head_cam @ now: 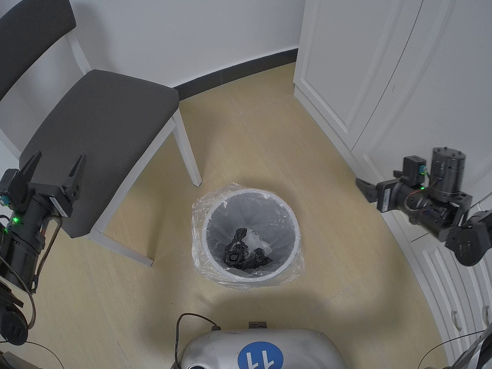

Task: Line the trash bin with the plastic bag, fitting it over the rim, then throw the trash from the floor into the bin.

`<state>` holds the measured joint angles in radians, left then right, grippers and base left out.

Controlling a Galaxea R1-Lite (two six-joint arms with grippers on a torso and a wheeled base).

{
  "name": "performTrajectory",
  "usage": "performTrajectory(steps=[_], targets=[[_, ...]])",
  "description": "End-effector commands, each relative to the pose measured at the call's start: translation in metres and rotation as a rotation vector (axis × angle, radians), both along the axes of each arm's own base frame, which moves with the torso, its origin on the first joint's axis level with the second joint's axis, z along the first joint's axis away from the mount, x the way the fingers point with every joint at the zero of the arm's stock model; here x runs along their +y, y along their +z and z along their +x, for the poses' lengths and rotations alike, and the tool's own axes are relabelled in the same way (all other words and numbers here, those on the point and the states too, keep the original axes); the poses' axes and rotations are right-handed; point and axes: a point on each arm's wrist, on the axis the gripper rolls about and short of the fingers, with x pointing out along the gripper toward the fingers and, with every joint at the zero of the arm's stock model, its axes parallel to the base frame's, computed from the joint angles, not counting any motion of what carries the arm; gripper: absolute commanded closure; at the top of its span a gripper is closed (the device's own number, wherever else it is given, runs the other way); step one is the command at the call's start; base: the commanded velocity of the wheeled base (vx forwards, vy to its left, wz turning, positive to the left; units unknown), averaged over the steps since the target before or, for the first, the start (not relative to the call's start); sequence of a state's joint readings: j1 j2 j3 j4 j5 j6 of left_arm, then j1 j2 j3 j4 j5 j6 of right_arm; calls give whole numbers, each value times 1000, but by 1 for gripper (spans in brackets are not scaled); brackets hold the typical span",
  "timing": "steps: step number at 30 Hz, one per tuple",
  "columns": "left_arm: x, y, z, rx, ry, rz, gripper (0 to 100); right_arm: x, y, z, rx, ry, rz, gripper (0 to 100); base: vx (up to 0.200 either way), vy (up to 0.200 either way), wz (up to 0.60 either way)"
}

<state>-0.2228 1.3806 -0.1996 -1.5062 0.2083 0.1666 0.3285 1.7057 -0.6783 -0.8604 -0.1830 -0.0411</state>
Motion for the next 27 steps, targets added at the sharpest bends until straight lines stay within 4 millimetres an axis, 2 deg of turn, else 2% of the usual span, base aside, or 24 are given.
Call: performTrajectory(steps=[1, 4, 9, 10, 12, 14, 15, 16, 21, 22, 23, 27], targets=[[17, 31, -21, -118, 86, 7, 0, -48, 47, -53, -173, -122, 44, 0, 0, 0, 0], [23, 42, -25, -108, 119, 8, 0, -59, 60, -70, -232, -155, 57, 0, 0, 0, 0], [30, 73, -34, -70, 144, -19, 0, -80, 89, -112, -385, -238, 80, 0, 0, 0, 0], [30, 74, -35, -70, 144, -19, 0, -81, 90, -113, -388, -241, 80, 0, 0, 0, 0], [30, 89, -39, -76, 143, -40, 0, -89, 100, -133, -459, -277, 88, 0, 0, 0, 0], [31, 96, -44, -88, 137, -64, 0, -92, 104, -148, -501, -290, 100, 0, 0, 0, 0], [31, 97, -46, -93, 135, -71, 0, -92, 105, -151, -510, -292, 106, 0, 0, 0, 0], [31, 98, -52, -103, 130, -85, 0, -93, 106, -165, -541, -291, 126, 0, 0, 0, 0], [33, 98, -72, -99, 135, -91, 0, -93, 95, -209, -617, -266, 180, 0, 0, 0, 0], [33, 98, -74, -99, 137, -92, 0, -93, 95, -212, -623, -264, 183, 0, 0, 0, 0], [34, 98, -89, -99, 135, -93, 0, -94, 85, -231, -641, -258, 194, 0, 0, 0, 0], [35, 99, -112, -109, 134, -94, 0, -95, 70, -257, -630, -258, 192, 0, 0, 0, 0]])
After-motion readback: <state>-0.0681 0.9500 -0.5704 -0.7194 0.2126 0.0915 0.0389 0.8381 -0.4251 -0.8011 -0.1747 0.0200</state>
